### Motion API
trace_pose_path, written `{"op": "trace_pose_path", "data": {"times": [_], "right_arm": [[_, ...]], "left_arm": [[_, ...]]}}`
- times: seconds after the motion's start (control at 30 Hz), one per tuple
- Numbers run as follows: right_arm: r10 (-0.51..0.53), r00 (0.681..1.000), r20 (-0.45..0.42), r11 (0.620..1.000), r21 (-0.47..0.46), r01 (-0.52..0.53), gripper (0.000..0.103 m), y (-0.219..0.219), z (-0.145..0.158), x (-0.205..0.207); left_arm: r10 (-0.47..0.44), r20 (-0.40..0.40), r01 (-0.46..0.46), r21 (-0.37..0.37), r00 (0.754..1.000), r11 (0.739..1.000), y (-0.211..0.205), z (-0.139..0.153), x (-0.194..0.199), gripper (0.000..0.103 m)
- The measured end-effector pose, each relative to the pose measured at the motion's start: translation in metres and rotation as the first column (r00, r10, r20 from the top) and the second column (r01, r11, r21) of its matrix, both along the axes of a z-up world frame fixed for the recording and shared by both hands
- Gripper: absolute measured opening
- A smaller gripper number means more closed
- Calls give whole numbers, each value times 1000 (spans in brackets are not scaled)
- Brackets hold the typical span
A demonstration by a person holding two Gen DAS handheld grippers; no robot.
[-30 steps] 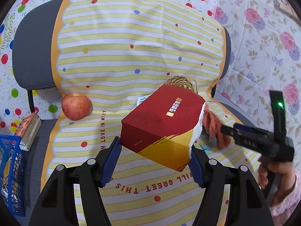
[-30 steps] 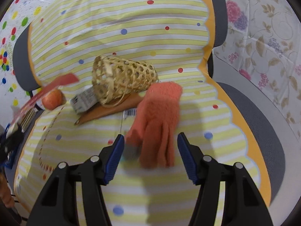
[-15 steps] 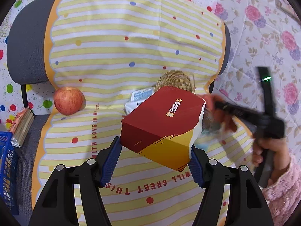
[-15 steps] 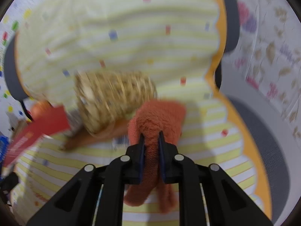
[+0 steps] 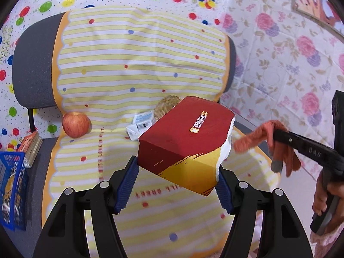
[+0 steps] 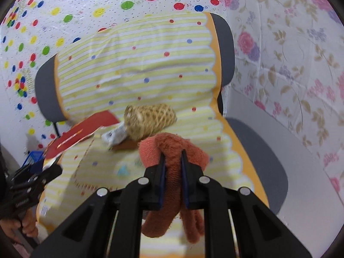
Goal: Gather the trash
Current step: 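Carry the red box and orange glove with both grippers over the bin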
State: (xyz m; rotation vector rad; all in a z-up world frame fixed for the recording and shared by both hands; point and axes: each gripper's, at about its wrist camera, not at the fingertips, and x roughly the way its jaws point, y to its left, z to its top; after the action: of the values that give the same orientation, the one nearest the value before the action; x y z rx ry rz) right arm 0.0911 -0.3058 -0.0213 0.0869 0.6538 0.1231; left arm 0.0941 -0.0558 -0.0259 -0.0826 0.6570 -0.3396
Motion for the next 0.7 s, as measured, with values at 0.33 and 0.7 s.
{"op": "trace_pose_path", "data": {"times": [0.33, 0.7], "right_arm": [[-45, 998, -34, 998, 35, 46, 13, -8, -15, -73], [-157, 986, -59, 988, 5, 157, 14, -35, -19, -139]], "left_arm": [[-56, -37, 56, -8, 998, 998, -15, -12, -53, 67], [-214, -36, 215, 20, 976, 976, -70, -23, -104, 67]]}}
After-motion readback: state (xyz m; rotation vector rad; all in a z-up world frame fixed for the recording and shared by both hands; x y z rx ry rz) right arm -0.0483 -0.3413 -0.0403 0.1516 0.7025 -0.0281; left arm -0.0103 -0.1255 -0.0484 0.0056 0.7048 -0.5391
